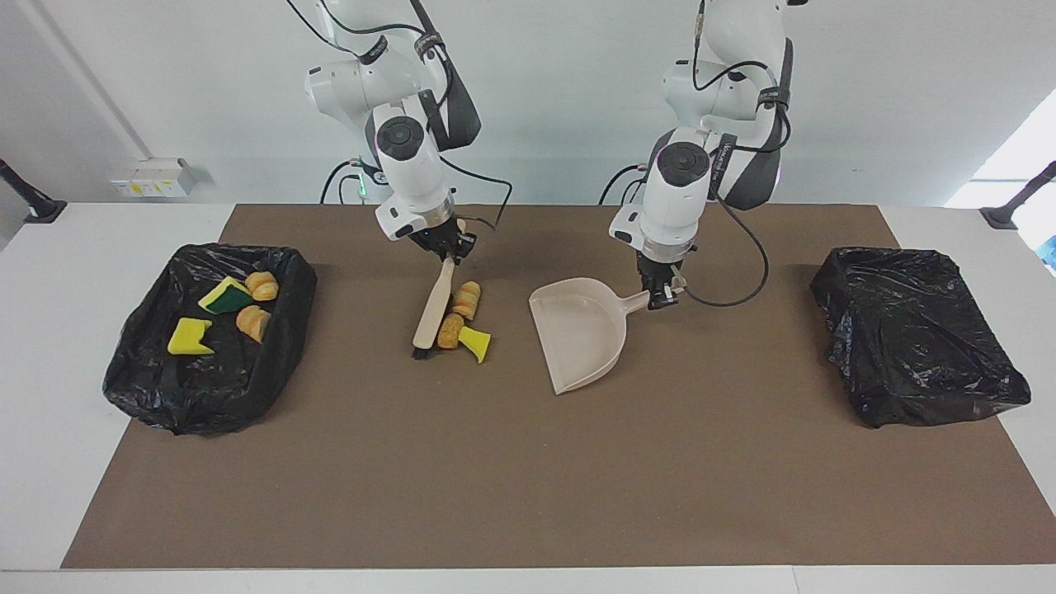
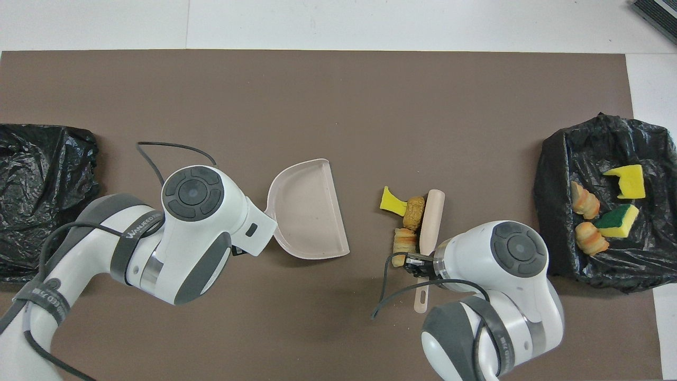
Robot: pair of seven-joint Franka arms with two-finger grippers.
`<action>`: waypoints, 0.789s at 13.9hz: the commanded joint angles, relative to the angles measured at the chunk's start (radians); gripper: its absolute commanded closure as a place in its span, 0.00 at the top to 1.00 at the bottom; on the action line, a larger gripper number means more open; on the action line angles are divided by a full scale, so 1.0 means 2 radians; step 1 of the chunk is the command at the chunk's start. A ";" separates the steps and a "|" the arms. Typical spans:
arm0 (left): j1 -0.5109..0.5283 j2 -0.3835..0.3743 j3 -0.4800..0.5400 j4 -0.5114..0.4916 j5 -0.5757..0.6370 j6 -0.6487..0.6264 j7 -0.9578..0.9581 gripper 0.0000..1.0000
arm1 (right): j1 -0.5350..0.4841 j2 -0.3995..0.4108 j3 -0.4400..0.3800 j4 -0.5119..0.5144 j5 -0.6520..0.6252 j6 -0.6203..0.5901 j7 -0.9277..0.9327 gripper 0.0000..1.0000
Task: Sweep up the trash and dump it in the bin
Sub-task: 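Sweep the scraps into the dustpan with the brush in the right gripper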
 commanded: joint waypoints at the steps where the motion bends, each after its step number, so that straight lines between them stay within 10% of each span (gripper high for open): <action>1: -0.013 -0.016 0.005 -0.028 -0.001 0.019 -0.005 0.00 | 0.017 0.012 0.001 0.003 0.015 0.015 0.028 0.00; 11: -0.013 -0.017 0.005 -0.029 -0.001 0.019 -0.014 0.00 | 0.103 0.107 0.004 0.143 0.033 -0.011 0.056 0.00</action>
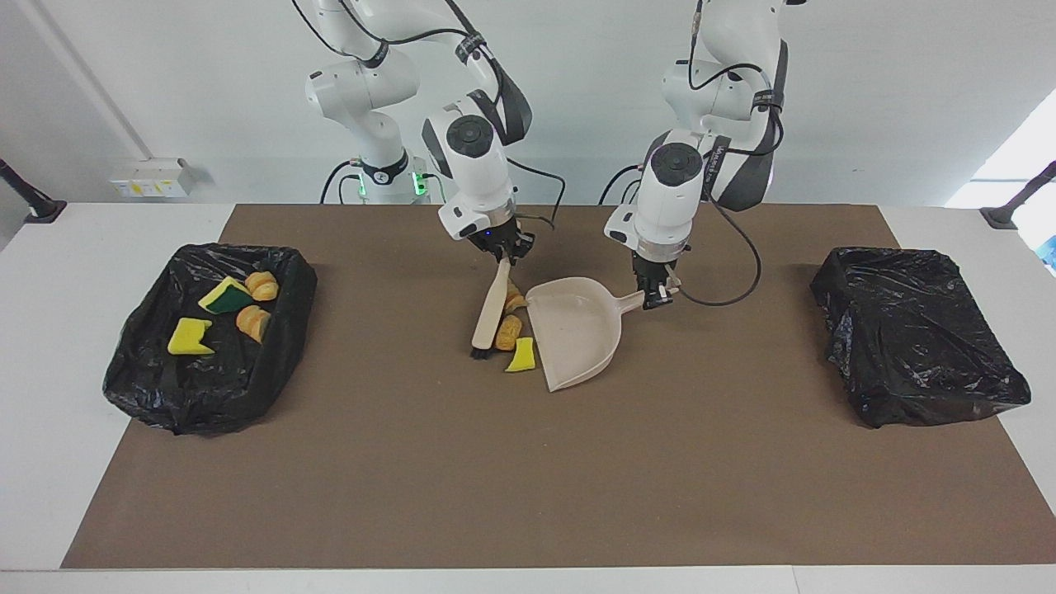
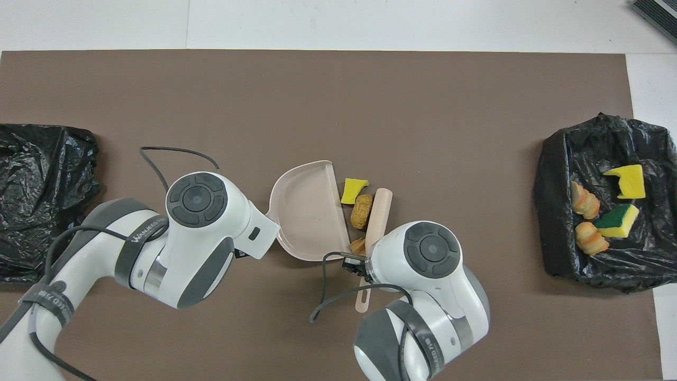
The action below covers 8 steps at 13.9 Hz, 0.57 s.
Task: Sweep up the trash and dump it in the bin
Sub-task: 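Sweep the scraps into the dustpan with the brush in the right gripper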
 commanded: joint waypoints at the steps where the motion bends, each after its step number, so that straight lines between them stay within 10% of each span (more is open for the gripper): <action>1: -0.010 -0.015 0.005 -0.021 -0.001 0.010 -0.010 0.00 | 0.012 0.027 0.002 0.052 0.039 -0.023 -0.052 0.00; 8: -0.010 -0.015 0.005 -0.021 -0.001 0.009 -0.012 0.00 | 0.012 0.002 0.001 0.089 0.088 -0.103 -0.127 0.00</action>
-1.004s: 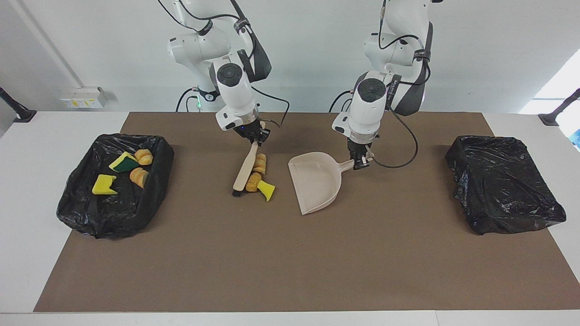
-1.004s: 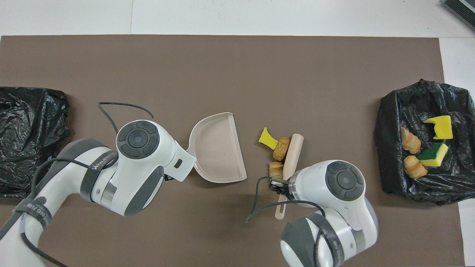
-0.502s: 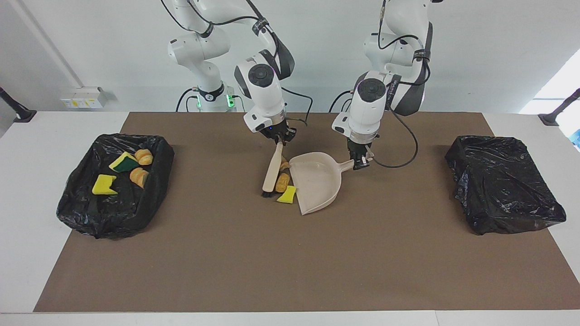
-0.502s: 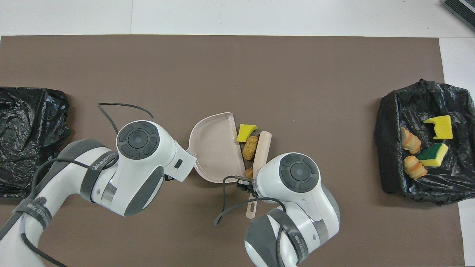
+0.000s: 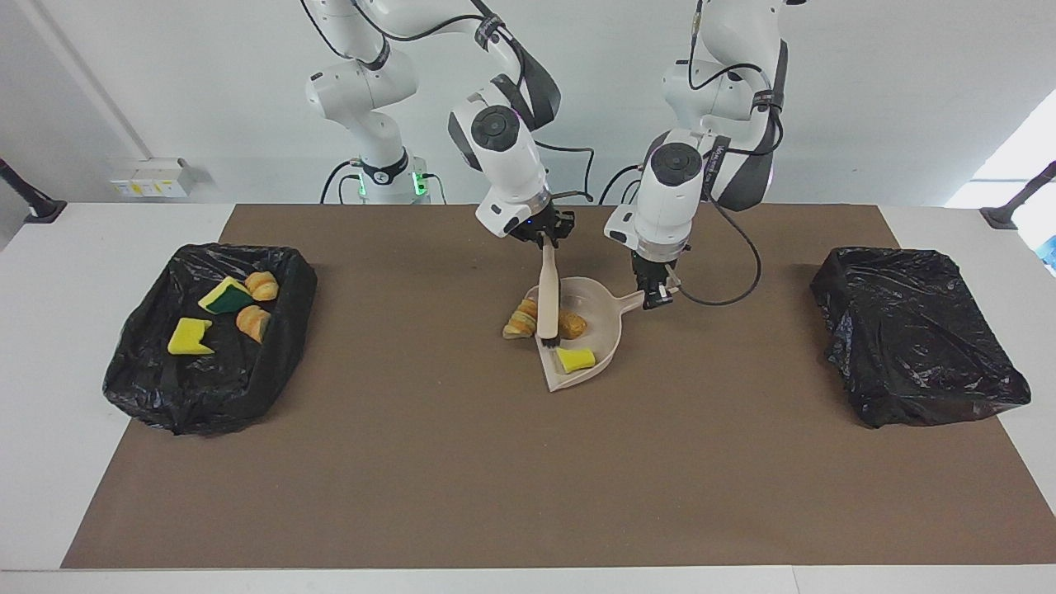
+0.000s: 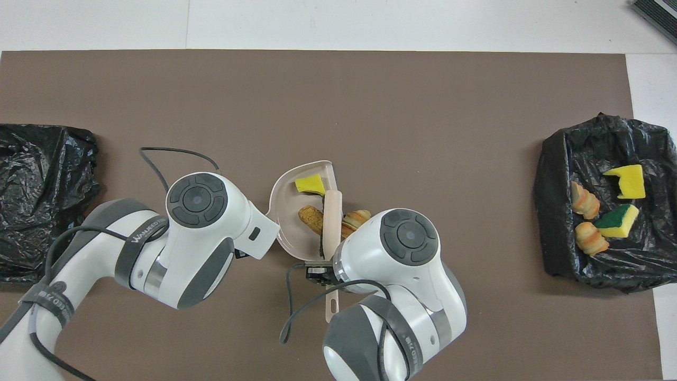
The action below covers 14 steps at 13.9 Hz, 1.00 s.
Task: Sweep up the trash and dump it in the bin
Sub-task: 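Sweep the scraps into the dustpan with the brush in the right gripper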
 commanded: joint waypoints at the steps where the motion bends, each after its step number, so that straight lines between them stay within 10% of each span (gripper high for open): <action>1: -0.009 -0.015 0.005 -0.020 -0.001 0.008 -0.006 0.00 | -0.024 -0.026 -0.001 0.017 0.015 -0.065 -0.038 0.00; 6: -0.004 -0.014 0.006 -0.018 -0.001 0.001 0.060 0.00 | -0.057 -0.065 -0.004 -0.005 -0.046 -0.132 -0.077 0.00; 14: -0.004 -0.025 0.006 -0.037 -0.001 0.001 0.080 0.00 | -0.074 -0.084 -0.001 -0.120 -0.056 -0.014 -0.141 0.00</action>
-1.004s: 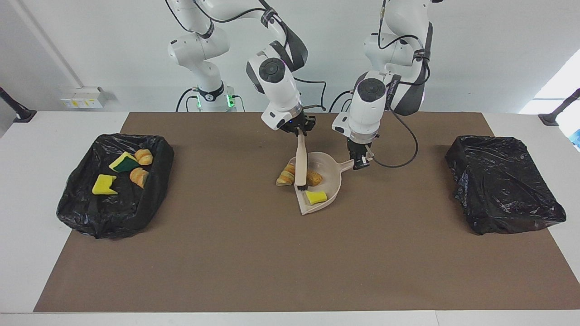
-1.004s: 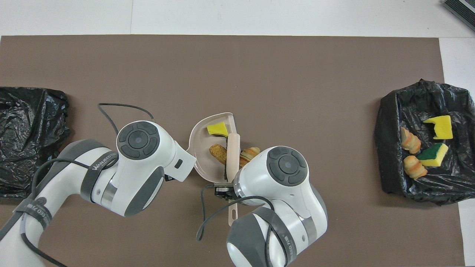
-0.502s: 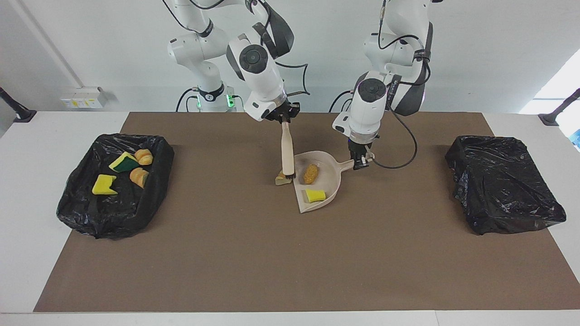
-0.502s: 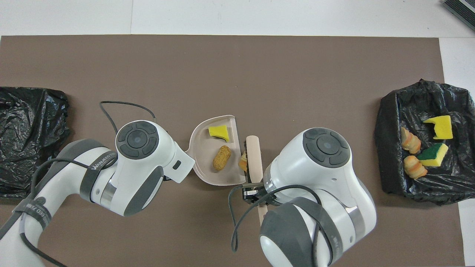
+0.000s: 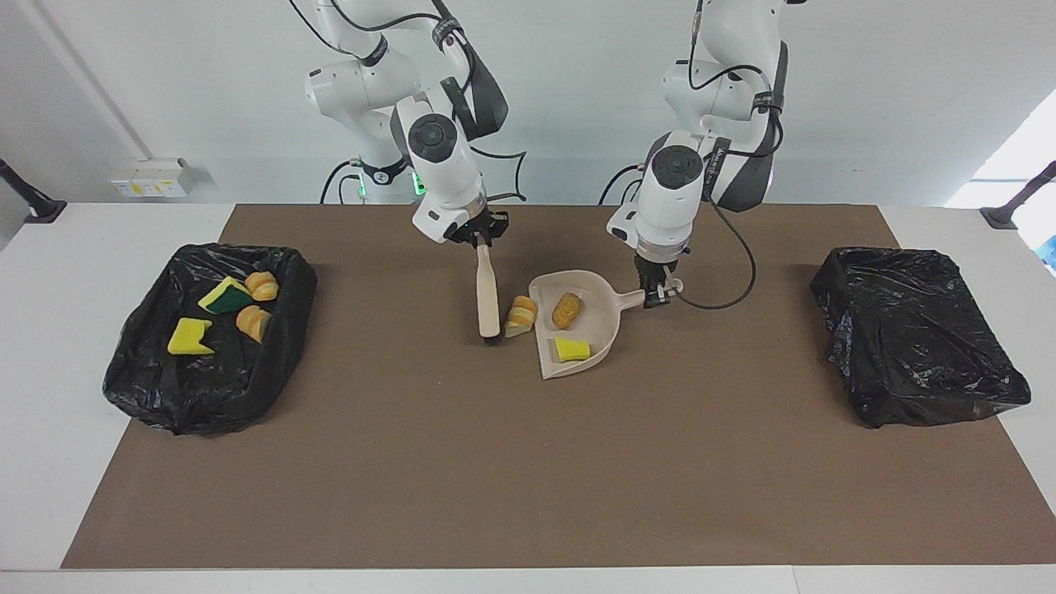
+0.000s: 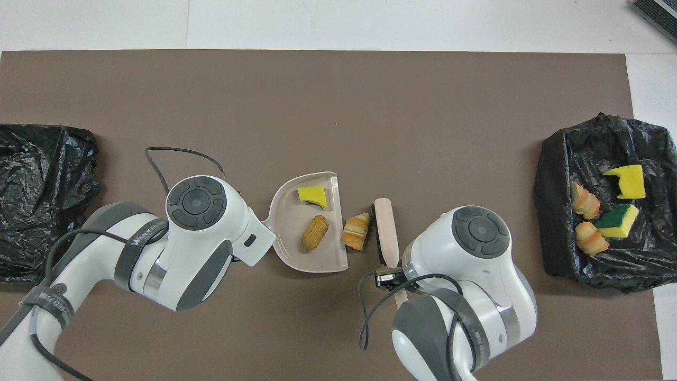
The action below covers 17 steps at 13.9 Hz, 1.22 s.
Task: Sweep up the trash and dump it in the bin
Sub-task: 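Sweep the scraps into the dustpan with the brush in the right gripper, then carry the dustpan to the bag at the left arm's side and tip it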
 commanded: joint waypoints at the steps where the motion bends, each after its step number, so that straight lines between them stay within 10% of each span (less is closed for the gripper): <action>1: -0.004 -0.021 0.005 -0.025 -0.001 0.001 0.016 0.00 | 0.004 -0.015 0.006 -0.014 0.002 0.014 -0.014 0.00; 8: -0.005 -0.021 0.005 -0.027 -0.001 0.005 -0.002 0.00 | 0.054 0.002 0.006 -0.002 0.156 0.065 -0.031 0.00; 17: -0.002 -0.020 0.005 -0.023 -0.001 0.002 -0.042 0.00 | 0.005 -0.052 0.001 0.011 0.048 -0.054 -0.032 0.00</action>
